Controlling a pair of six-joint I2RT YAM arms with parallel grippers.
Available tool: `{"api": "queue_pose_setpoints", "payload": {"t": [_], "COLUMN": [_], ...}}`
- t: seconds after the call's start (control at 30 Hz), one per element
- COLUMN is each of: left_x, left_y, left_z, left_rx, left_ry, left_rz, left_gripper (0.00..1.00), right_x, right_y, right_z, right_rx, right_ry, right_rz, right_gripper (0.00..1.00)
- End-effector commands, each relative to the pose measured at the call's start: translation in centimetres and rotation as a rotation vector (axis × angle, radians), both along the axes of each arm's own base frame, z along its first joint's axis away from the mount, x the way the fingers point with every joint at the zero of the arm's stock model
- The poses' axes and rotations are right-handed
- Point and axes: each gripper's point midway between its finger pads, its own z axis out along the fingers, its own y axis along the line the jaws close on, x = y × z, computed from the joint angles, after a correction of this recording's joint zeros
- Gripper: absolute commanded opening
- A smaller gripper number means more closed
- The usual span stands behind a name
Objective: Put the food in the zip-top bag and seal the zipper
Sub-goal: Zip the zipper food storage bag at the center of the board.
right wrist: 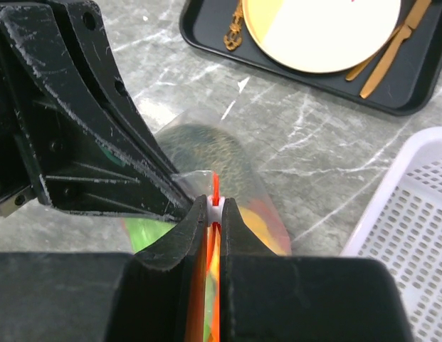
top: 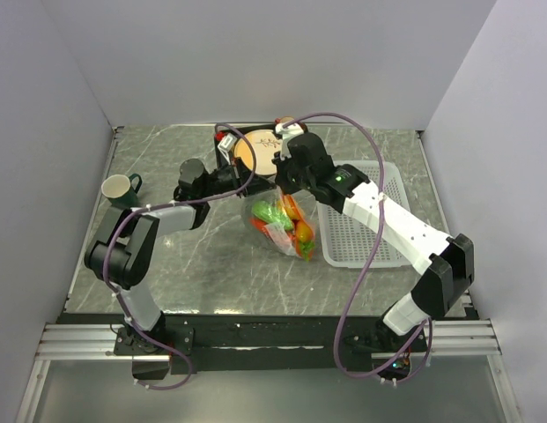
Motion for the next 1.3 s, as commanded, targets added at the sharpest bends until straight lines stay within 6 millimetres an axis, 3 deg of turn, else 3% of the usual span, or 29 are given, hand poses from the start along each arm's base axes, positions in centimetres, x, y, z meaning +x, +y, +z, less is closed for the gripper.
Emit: {"api": "queue_pose_setpoints", "payload": {"t": [0.0, 0.5, 1.07, 1.27], "left_x": [2.2, 4.3, 5.6, 6.1], "left_y": [2.3, 3.5, 6.2, 7.4], "left_z": [4.0, 4.2, 3.9, 4.2], "left_rx": [-0.066, -0.046, -0.049, -0.048], "left_ry": [-0.107, -0.066, -0.016, -0.001], "left_rz": [0.149, 0.292, 0.427, 0.477], "left_gripper": [0.01, 0.01, 0.01, 0.01], "right_x": [-1.8, -4.8, -6.0, -7.0], "right_y": [-1.0, -0.8, -1.3, -0.7], "right_z": [0.9, -1.8, -3.1, -4.1], "right_rx": [0.023, 0.017, 0.010, -0.002], "right_ry": [0.018, 0.114, 0.147, 0.185], "right_rz": [0.002, 0.058, 0.053, 0.095], "right_gripper": [0.01, 0.00, 0.00, 0.00]}}
